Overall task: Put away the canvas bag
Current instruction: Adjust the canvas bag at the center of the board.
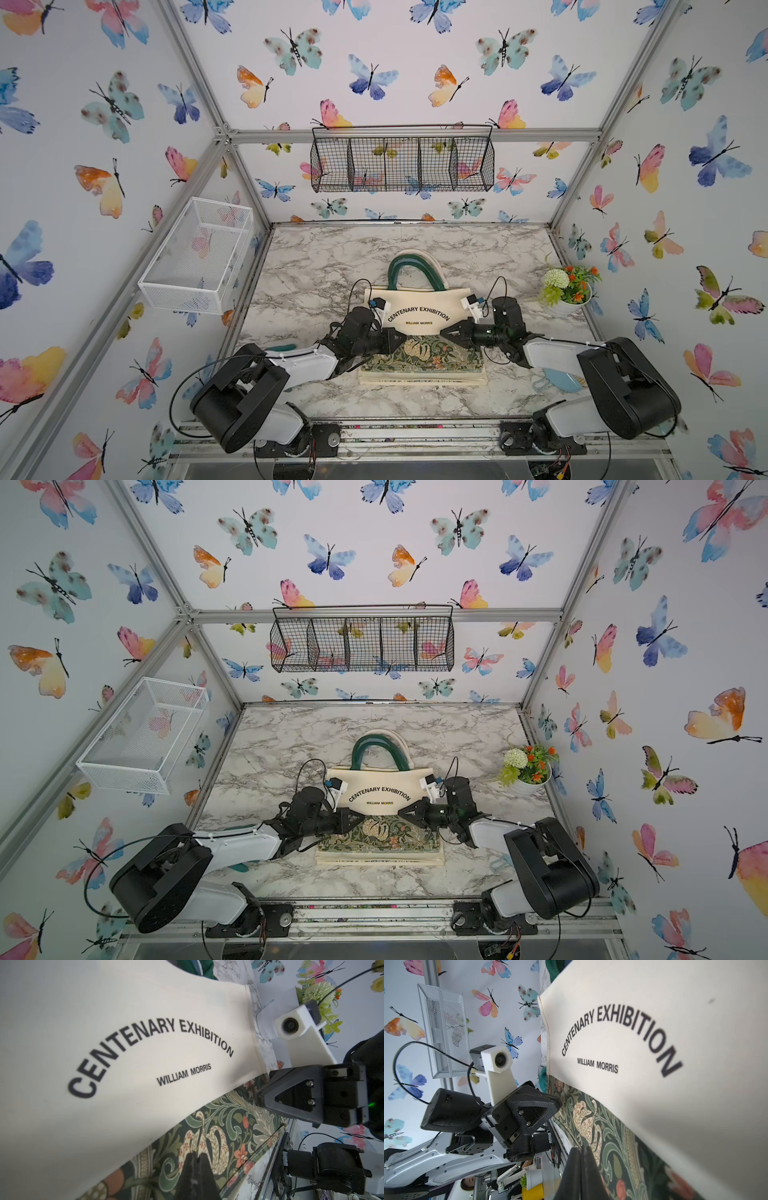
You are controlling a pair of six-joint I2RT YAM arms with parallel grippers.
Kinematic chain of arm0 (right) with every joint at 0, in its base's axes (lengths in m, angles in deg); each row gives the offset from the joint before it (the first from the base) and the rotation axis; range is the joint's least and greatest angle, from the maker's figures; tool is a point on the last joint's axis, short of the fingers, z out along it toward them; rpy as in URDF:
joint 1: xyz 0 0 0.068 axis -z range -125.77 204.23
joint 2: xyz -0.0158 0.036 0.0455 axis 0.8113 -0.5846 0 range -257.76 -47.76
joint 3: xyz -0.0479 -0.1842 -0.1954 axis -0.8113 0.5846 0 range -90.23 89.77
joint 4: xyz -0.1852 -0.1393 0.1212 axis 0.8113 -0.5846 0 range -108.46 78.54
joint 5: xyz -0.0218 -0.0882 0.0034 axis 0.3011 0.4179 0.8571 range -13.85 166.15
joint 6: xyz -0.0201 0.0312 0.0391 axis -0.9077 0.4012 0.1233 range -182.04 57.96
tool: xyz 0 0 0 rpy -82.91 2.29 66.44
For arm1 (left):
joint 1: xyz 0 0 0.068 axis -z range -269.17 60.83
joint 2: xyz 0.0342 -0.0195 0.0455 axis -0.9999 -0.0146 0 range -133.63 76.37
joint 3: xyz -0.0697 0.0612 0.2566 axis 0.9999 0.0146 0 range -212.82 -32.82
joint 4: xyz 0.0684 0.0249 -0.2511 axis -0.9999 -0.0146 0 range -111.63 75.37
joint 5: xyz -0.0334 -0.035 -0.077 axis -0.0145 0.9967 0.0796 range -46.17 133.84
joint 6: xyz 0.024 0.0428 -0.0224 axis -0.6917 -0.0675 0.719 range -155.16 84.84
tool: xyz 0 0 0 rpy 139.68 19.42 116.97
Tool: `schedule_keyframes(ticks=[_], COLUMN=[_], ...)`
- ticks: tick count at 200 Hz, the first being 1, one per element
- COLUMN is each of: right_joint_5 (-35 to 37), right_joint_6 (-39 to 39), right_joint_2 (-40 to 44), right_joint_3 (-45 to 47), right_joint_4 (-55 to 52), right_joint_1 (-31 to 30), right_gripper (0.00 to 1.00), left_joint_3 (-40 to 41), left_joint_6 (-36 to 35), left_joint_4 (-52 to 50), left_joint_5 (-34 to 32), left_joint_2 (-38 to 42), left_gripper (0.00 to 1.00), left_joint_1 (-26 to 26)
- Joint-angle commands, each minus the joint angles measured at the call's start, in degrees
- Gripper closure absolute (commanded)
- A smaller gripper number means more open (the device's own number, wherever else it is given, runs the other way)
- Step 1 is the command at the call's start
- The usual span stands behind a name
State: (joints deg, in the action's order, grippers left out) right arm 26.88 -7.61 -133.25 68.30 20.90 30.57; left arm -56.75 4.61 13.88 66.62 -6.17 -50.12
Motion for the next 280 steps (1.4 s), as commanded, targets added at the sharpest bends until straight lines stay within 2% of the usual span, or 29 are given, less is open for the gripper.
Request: schedule_keyframes(ticks=[1, 38, 62, 87, 108, 122, 135, 150, 174, 192, 214, 235, 280], right_joint_5=[-0.2, 1.5, 4.3, 12.3, 17.7, 19.3, 19.4, 17.7, 14.9, 13.8, 14.3, 13.9, 10.8], right_joint_6=[1.6, -1.8, -3.3, -6.6, -9.8, -10.9, -12.4, -14.3, -18.1, -17.4, -15.1, -13.6, -13.1], right_joint_2=[-4.2, -8.4, -6.7, 1.3, 11.3, 16.3, 17.4, 13.9, 1.6, -6.3, -13.9, -18.4, -21.1], right_joint_3=[3.5, 8.5, 8.9, 6.3, 1.2, -3.8, -9.6, -17.0, -29.2, -33.1, -32.4, -28.5, -17.3], right_joint_4=[9.2, 8.4, 2.3, -13.5, -24.7, -27.8, -29.6, -30.6, -33.8, -30.4, -24.3, -19.3, -12.1], right_joint_1=[-0.2, -0.2, -0.1, 0.0, 0.0, 0.0, 0.0, 0.0, 0.0, 0.0, 0.1, 0.4, 4.2], right_gripper=[0.96, 0.98, 0.98, 0.99, 0.99, 0.98, 0.95, 0.92, 0.94, 0.97, 0.99, 0.99, 0.99], left_joint_3=[3.8, 10.6, 10.9, 8.5, 4.9, 1.0, -3.3, -9.3, -16.8, -20.1, -21.0, -17.4, -5.6], left_joint_6=[2.4, 4.5, 2.9, -0.6, -3.9, -6.1, -7.7, -8.8, -9.2, -8.9, -7.8, -5.8, -4.9], left_joint_4=[7.7, 14.3, 9.3, -3.3, -10.8, -13.6, -14.7, -15.3, -14.3, -11.7, -7.2, -2.7, 3.2], left_joint_5=[-0.2, 0.2, -1.5, -7.0, -8.2, -7.9, -6.6, -4.9, -1.9, -0.2, 1.9, 1.8, 0.8], left_joint_2=[-3.6, -6.3, -2.7, 5.2, 12.1, 14.9, 15.1, 12.6, 4.4, -2.2, -9.5, -14.3, -13.5], left_gripper=[1.00, 1.00, 1.00, 1.00, 1.00, 1.00, 1.00, 1.00, 1.00, 1.00, 1.00, 1.00, 1.00], left_joint_1=[-1.1, -5.7, -7.1, -8.9, -11.2, -11.9, -12.3, -12.3, -12.1, -11.5, -11.2, -12.2, -15.9])
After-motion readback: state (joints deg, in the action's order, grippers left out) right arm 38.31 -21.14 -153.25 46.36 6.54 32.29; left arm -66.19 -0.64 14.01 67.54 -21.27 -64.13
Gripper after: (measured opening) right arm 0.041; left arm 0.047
